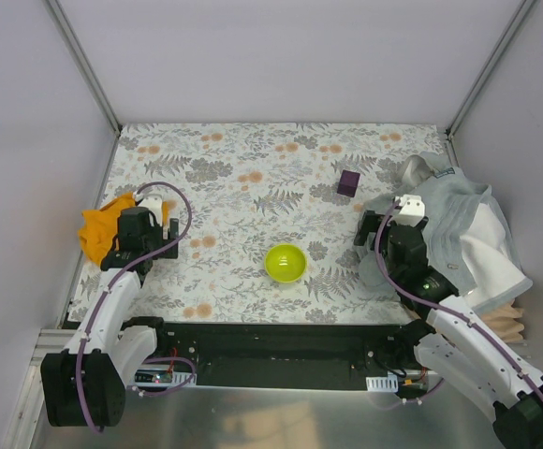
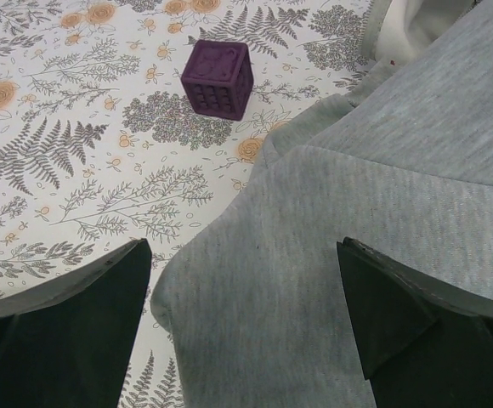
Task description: Pick out a specific cloth from the pile
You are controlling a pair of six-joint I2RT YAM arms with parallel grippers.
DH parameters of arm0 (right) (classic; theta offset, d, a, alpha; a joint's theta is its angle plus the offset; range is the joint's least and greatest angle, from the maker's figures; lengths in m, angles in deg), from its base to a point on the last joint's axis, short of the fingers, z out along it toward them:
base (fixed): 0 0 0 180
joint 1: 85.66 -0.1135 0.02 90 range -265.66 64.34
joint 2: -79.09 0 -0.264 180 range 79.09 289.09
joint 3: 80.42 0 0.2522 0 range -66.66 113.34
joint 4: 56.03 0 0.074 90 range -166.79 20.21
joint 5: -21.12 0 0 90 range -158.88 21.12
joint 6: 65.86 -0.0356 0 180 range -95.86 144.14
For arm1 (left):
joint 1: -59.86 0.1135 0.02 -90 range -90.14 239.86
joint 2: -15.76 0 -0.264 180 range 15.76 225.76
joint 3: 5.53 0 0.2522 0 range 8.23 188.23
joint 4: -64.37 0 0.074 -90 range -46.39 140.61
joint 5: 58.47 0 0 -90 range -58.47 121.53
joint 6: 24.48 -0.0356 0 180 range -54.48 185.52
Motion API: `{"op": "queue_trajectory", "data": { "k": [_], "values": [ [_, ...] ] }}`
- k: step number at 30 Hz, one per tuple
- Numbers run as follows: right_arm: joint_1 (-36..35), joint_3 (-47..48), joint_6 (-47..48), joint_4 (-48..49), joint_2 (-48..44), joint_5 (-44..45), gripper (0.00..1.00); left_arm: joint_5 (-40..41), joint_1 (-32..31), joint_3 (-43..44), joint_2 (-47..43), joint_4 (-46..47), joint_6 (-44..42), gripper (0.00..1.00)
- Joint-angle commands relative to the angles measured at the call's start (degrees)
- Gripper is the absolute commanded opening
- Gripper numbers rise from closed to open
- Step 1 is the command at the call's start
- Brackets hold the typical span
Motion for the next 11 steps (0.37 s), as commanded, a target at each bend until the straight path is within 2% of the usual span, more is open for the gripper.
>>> {"op": "queue_trajectory", "data": {
  "k": [1,11],
  "values": [
    [0.18,-0.37,1.33,2.67,0.64,1.39,0.99,0.70,0.46,0.22,0.13,1.65,0.81,0.99],
    [0.09,-0.20,1.59,2.67,1.52,1.22,0.99,0.44,0.63,-1.11,0.48,4.03,0.46,0.99]
  ]
}}
